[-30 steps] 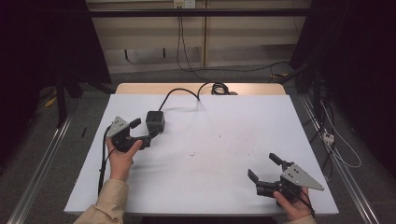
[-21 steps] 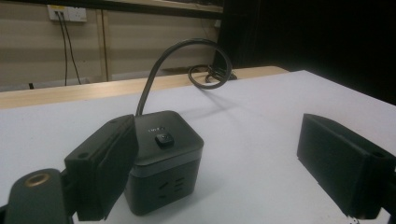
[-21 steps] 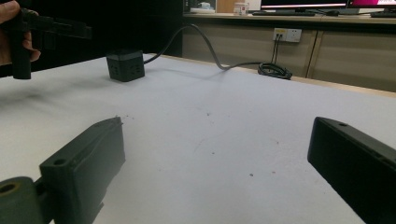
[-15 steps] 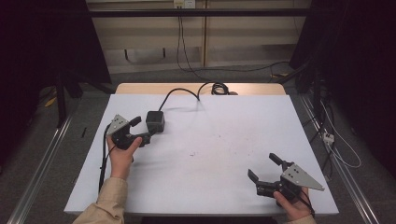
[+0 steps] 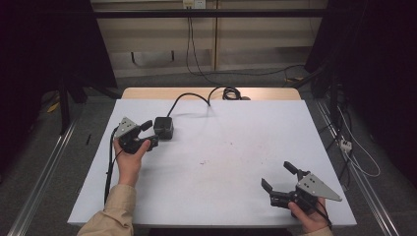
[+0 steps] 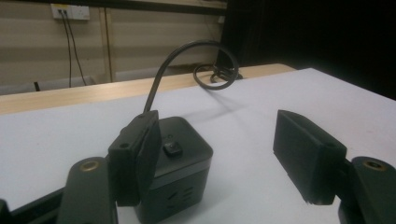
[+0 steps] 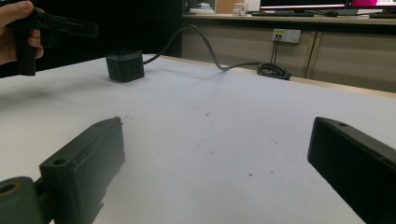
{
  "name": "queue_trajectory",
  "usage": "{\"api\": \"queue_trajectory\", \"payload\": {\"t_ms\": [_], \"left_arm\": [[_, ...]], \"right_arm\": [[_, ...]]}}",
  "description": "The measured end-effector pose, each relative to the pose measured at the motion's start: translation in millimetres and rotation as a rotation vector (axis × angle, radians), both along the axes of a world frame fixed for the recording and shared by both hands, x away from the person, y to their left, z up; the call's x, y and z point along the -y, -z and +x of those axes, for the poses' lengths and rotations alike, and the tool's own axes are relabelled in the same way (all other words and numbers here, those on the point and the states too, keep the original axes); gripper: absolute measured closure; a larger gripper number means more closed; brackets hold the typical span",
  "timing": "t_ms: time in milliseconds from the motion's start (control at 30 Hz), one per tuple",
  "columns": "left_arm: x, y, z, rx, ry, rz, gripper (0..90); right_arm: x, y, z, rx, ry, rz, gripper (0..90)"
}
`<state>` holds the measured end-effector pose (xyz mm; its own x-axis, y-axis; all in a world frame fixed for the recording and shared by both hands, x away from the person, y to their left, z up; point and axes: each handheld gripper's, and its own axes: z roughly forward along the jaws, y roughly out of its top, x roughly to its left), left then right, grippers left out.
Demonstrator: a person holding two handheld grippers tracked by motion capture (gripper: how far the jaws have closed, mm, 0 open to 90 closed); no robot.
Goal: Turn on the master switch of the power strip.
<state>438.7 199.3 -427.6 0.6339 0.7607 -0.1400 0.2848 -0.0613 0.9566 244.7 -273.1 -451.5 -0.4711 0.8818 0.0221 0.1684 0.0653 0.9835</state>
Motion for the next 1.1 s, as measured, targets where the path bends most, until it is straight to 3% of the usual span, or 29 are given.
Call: {"api": "queue_trajectory", "payload": {"t_ms": [467,800,1100], "left_arm": [[-5.5,2.3,6.4,-0.031,-0.019,-0.015,42.9],[-1.0,-1.1,10.9,-0.044,-0.026,0.016,52.5],[0.2,-0.4,16.2,-0.058,-0.033,0.009,60.1]], "right_arm": [[-0.2,-0.2,-0.1,0.001,-0.001,0.001,3.4],[0.4,-0.3,-0.5,0.000,0.000,0.002,3.4],[0.7,-0.3,-0.3,0.001,0.001,0.002,3.5]]}}
